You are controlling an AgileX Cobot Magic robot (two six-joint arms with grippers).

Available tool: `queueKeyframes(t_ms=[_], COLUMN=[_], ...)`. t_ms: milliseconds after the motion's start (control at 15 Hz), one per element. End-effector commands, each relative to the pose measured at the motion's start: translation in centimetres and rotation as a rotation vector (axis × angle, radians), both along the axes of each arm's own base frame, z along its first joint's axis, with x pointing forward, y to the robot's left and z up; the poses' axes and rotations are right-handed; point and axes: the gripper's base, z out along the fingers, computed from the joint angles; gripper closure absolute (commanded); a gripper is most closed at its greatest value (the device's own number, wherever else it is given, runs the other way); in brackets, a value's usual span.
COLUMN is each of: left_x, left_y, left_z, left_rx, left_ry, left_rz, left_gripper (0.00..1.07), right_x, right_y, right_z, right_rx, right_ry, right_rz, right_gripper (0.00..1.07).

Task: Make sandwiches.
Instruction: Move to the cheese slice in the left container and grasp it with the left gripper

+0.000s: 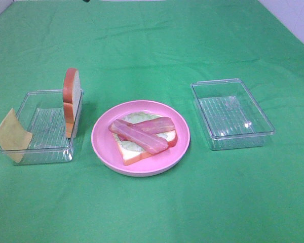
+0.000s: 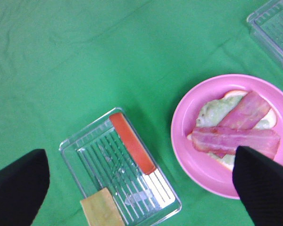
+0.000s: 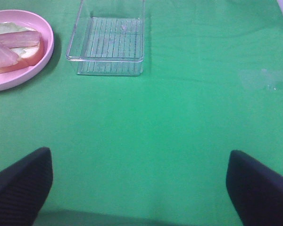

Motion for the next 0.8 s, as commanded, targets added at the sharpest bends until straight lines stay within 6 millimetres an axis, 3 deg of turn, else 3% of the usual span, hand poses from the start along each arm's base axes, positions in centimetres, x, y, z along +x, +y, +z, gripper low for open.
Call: queueKeyframes(t_ms=[67,267,467,800], left_x=[-0.5,-1.3,-2.6,-3.6], left_y=[3.9,10.3,14.4,15.8], left_z=[-2.1,-6.0,-10.3,-16.2], left_rx=[0.075,0.007,-0.020,-0.092], left_ry=[0.159,0.353,0.504,0.520], left_rz=[0.111,0.287,0.414,0.484], left_gripper=[0.06,0.06,0.06,0.06], right_x=[-0.4,-0.4,-0.4,-0.4], right_y=[0.0,0.0,0.0,0.0], right_z=[-0.1,-0.1,-0.1,-0.1], right_rx=[0.003,0.003,0.003,0.003], right_ry=[-0.036,-0.036,-0.036,-0.036], right_rz=[0.001,0.001,0.001,0.001], right_gripper=[0.12,0.12,0.12,0.12])
